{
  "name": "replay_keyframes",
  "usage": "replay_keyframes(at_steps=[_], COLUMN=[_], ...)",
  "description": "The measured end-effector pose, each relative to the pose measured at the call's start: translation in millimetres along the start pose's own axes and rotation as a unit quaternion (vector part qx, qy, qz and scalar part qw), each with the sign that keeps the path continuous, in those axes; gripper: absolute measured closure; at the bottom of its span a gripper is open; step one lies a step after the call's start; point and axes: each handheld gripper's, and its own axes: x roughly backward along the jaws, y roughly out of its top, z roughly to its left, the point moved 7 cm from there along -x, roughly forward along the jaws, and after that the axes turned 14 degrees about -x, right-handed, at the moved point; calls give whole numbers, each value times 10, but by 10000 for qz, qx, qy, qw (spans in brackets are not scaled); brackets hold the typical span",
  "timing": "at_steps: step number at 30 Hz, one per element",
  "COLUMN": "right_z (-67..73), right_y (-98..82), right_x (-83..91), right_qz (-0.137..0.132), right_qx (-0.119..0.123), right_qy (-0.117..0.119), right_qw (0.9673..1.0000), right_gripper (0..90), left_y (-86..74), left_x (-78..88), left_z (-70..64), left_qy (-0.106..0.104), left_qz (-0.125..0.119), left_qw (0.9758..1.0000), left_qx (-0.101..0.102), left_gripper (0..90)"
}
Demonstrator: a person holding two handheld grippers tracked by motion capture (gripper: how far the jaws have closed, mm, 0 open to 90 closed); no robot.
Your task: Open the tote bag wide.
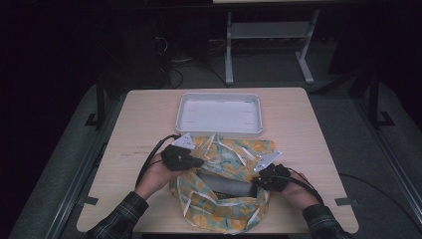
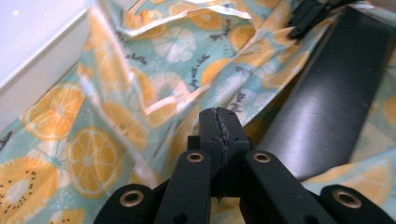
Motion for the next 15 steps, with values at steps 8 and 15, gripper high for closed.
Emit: replay_keyframes(at_steps=[8, 15], right_z=[-1, 1], right_y=[-4, -5], right_x=[1, 3], right_qz=[-6, -2], right_qx=[21, 13], right_qy=[-4, -3], right_qw=[10000, 10000], right_gripper=[889, 888], left_y=[-164, -316], left_x=[-95, -220], left_z=[139, 152], left_qy=[-52, -179], left_qz=[295, 597], left_qw=[9994, 9978], left_qx=[157, 234], left_gripper=[900, 900])
